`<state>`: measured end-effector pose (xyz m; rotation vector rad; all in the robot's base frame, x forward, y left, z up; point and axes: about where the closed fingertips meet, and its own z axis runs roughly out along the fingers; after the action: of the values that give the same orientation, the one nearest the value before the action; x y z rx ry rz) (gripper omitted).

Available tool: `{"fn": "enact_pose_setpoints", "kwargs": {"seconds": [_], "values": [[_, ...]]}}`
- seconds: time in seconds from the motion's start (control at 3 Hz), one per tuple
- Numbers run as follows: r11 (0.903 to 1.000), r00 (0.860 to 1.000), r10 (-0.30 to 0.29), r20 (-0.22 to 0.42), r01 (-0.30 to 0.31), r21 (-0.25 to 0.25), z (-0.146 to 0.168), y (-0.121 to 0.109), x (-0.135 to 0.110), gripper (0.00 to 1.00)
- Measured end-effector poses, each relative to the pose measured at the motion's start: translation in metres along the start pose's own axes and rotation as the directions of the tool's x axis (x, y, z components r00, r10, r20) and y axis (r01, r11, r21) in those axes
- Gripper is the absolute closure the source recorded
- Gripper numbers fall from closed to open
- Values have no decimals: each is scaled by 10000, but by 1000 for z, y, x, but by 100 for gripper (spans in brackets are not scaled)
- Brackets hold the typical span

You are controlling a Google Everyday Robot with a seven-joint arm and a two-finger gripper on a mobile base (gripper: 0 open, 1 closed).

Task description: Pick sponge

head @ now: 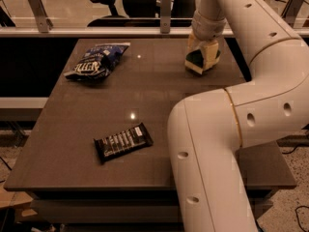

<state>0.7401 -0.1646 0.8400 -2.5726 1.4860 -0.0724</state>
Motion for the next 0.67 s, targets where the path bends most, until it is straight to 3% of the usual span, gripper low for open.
{"fn": "enact_pose_setpoints", "kwargs": {"seconds": [0.67], "values": [[9994, 9967, -90, -810, 117, 330, -46, 0, -6, 100]]}}
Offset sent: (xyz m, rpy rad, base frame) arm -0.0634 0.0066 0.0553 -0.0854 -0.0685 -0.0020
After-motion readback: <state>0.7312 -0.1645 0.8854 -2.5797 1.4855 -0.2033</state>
